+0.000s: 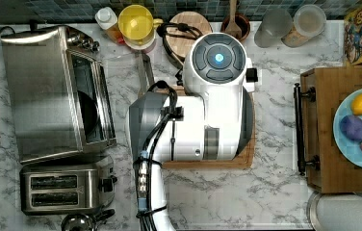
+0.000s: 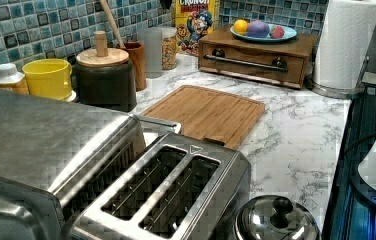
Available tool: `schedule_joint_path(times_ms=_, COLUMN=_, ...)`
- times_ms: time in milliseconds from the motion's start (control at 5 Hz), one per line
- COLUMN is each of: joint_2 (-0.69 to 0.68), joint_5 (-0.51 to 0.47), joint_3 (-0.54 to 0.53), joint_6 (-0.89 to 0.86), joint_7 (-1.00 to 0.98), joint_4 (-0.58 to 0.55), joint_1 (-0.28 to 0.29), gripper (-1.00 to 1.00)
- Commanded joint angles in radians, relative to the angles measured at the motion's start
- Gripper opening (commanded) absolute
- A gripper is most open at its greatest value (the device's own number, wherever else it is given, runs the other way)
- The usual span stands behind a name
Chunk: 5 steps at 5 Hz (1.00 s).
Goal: Close the oven.
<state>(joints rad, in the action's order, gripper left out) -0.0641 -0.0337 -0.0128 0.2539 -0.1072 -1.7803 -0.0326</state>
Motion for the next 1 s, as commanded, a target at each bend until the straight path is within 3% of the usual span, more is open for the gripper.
schedule_joint_path(times_ms=200, joint_2=-0.092, joint_5=-0.097, joint_3=-0.002, joint_6=-0.038, joint_7=-0.271, joint_4=0.066, joint_1=-0.029, gripper=-1.0)
schedule_joint_path(times_ms=600, joint_2=-0.164, joint_5=-0.322, joint_3=-0.011, joint_6=0.061, joint_7=-0.741, joint_4=0.032, joint_1=-0.126, gripper=-1.0)
schedule_joint_path(times_ms=1000, joint_2=-0.096, joint_5=-0.549, joint_3=-0.047, joint_6=0.184, joint_7=-1.073, joint_4=-0.119, joint_1=-0.103, gripper=-1.0)
